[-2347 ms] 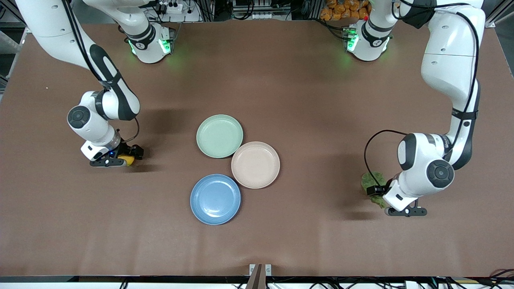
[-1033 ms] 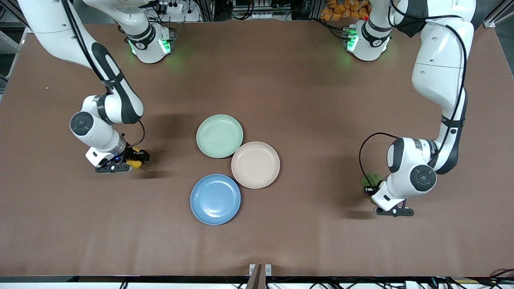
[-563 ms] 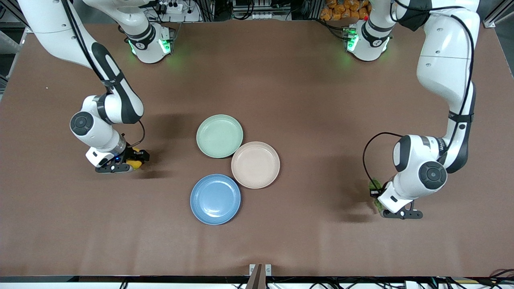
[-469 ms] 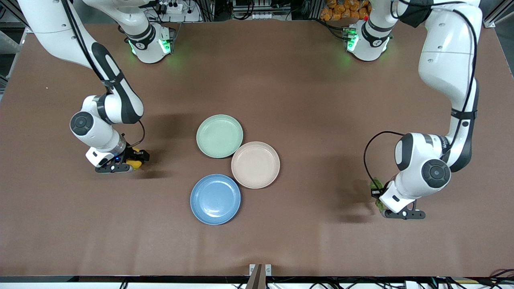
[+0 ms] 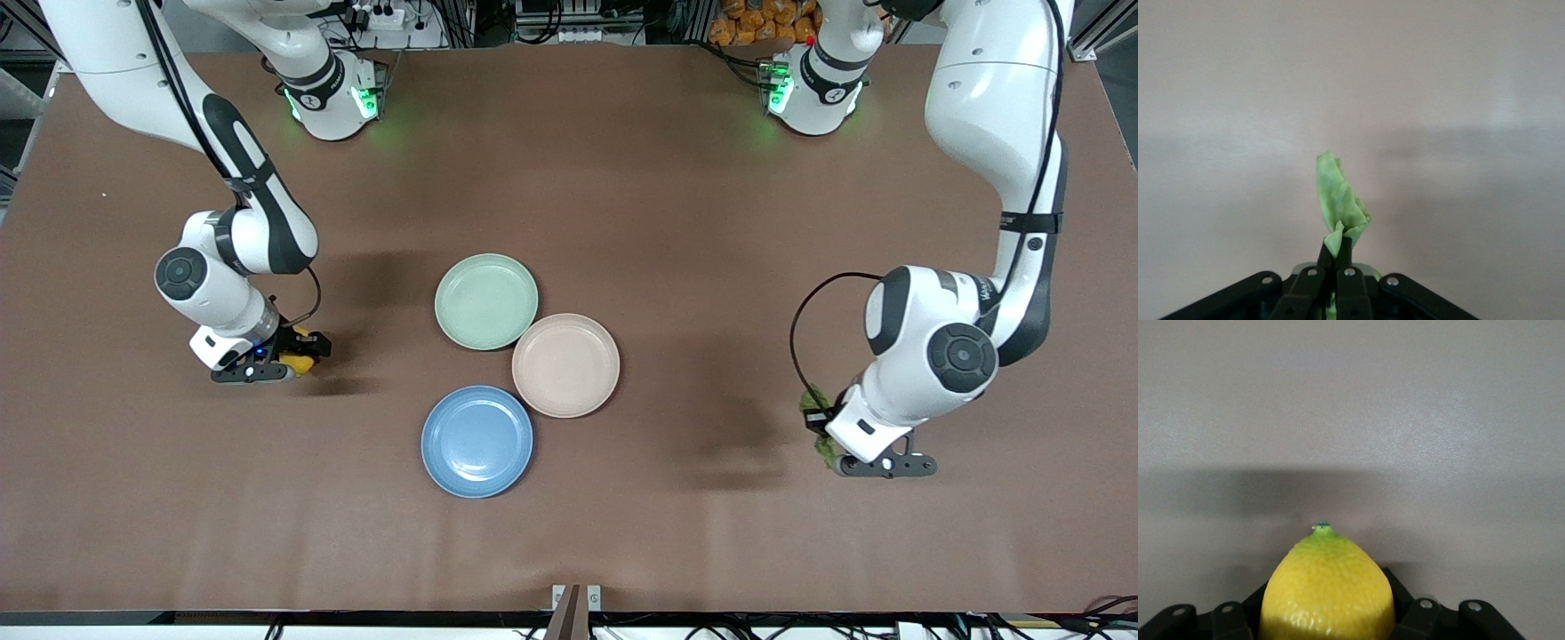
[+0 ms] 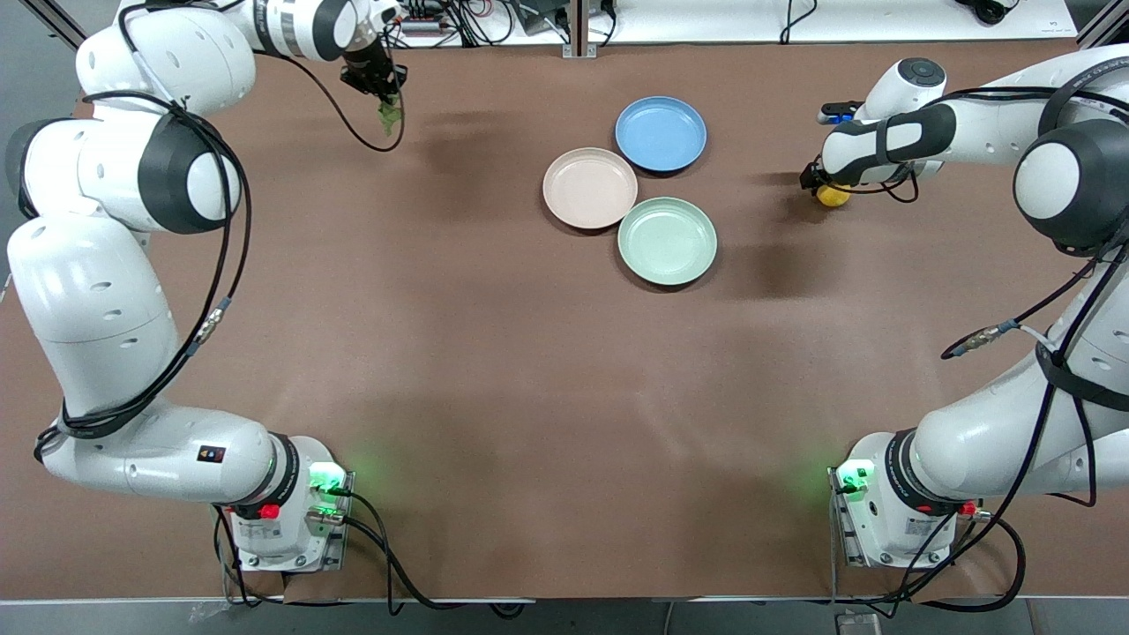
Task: Place lemon and lettuce in plates
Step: 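Lift the lemon with the right gripper while the left gripper lifts lettuce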
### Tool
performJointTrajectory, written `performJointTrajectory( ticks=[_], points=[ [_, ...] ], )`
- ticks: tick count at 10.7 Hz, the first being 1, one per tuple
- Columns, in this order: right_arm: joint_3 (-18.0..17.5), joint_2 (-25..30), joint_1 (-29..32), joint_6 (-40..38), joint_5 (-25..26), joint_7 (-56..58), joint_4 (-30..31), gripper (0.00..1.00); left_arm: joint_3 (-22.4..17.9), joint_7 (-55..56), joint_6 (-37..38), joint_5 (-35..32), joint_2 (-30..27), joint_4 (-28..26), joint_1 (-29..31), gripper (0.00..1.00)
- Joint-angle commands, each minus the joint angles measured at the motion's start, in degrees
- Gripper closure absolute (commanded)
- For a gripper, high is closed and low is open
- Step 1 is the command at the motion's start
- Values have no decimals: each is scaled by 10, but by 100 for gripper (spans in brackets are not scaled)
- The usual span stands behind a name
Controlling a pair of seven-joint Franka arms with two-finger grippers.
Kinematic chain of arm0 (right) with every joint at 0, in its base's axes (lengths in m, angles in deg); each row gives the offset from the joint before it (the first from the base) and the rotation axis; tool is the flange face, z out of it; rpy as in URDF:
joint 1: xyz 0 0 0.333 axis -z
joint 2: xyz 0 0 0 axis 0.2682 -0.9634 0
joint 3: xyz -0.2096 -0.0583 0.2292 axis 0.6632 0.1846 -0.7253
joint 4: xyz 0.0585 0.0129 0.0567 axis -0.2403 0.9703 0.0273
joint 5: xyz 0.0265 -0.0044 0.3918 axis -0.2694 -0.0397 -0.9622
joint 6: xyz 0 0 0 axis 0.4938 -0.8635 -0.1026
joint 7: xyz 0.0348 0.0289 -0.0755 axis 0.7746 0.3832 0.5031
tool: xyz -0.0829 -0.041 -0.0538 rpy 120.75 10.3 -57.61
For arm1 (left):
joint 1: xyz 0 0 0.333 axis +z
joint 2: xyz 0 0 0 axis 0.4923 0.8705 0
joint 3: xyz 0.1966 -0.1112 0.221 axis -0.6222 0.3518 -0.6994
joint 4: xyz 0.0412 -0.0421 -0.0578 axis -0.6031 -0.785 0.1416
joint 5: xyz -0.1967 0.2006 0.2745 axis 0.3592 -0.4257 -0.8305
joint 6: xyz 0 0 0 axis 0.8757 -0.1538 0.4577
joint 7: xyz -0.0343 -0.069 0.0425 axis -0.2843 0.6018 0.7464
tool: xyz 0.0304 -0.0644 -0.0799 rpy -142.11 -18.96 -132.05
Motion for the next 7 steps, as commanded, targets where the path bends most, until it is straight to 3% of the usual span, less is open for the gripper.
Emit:
performJointTrajectory(
  ticks=[1,7],
  points=[
    [-38,-8,-46,-174,-2,-134,-156,56,11,24,5,-8,-10,-11,2,100],
    [-38,-8,-41,-189,-2,-127,-155,56,16,31,6,-8,-11,-11,-6,100]
  ],
)
